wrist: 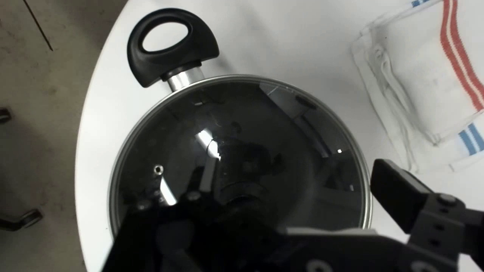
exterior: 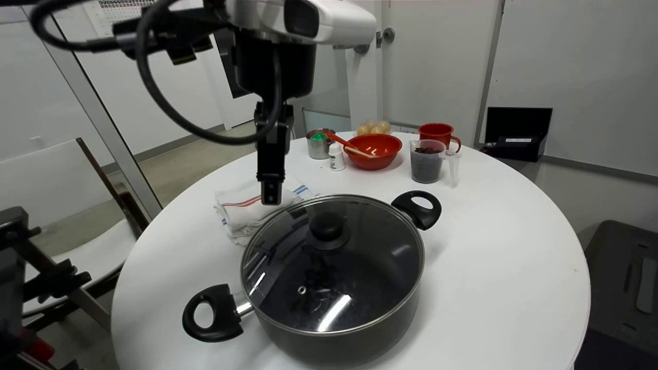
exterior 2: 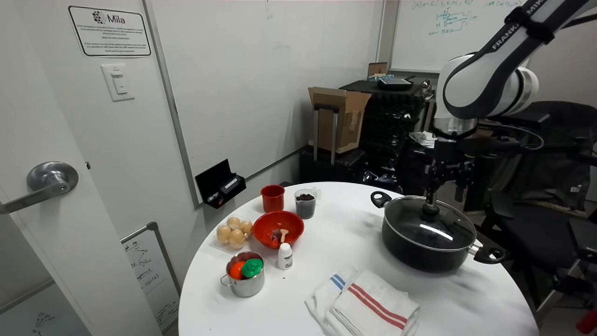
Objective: Take lid off of the pot
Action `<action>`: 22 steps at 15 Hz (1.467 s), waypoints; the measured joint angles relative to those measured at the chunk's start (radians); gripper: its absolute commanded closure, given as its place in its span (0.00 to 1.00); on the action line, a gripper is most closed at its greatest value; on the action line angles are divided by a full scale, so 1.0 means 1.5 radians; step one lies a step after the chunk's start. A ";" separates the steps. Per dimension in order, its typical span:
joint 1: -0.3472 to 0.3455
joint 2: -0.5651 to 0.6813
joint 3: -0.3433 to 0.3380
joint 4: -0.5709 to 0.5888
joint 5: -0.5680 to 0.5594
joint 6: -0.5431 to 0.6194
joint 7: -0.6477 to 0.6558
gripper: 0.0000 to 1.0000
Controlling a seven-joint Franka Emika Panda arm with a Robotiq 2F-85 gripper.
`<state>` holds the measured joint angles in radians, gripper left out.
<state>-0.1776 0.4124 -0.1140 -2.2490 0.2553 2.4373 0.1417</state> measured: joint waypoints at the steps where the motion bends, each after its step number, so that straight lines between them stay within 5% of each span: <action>1: -0.002 0.012 -0.004 0.003 0.001 0.011 0.014 0.00; 19: -0.001 0.136 -0.028 0.073 0.013 0.103 0.190 0.00; 20: -0.001 0.137 -0.030 0.073 0.013 0.106 0.194 0.25; 22: -0.001 0.139 -0.031 0.074 0.013 0.113 0.201 0.33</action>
<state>-0.1786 0.6213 -0.1604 -2.1386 0.2749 2.6061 0.4435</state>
